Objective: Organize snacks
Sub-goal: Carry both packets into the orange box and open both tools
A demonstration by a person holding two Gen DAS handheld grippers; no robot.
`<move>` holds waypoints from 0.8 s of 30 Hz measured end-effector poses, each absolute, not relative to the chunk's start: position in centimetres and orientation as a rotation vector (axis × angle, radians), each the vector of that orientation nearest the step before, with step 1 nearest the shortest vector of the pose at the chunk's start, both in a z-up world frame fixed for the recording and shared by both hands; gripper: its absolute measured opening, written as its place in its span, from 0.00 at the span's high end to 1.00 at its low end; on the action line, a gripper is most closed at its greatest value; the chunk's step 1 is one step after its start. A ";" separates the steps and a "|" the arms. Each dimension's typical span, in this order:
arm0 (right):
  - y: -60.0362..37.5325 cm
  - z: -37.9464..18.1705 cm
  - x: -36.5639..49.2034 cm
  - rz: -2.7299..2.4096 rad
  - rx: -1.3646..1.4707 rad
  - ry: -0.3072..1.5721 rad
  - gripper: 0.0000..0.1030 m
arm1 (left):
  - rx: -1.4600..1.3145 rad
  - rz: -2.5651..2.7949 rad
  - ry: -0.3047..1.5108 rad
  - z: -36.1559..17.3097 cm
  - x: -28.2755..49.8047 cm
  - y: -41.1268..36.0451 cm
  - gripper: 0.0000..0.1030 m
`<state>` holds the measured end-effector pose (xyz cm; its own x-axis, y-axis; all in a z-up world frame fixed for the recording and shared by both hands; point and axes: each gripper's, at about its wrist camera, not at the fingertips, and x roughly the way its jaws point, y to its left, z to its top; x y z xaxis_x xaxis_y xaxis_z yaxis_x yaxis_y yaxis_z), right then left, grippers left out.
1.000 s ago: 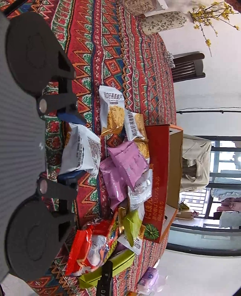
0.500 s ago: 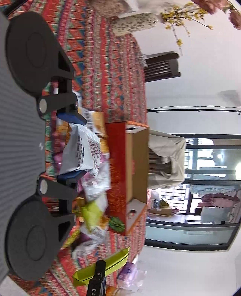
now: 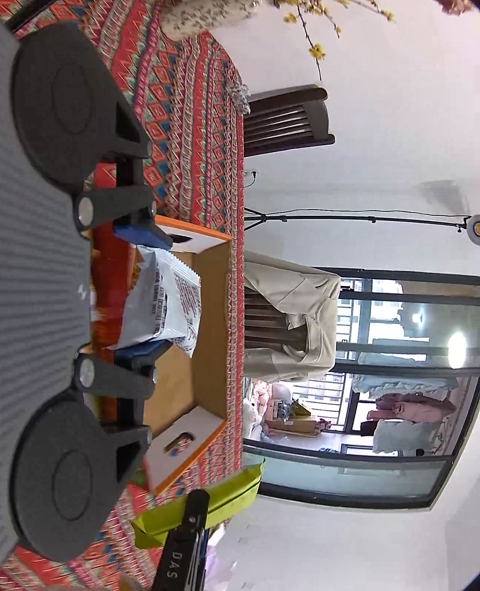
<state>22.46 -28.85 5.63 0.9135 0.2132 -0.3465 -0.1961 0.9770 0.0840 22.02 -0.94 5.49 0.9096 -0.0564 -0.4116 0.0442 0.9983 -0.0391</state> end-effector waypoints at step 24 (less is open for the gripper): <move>-26.5 -0.6 34.8 0.178 0.089 0.527 0.65 | -0.084 0.042 0.540 -0.4 34.2 -0.7 0.47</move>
<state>34.85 -26.48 -0.62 0.8494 0.1914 -0.4918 -0.1458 0.9807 0.1300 34.19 -0.67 -0.36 0.8568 0.0176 -0.5154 -0.0620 0.9957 -0.0690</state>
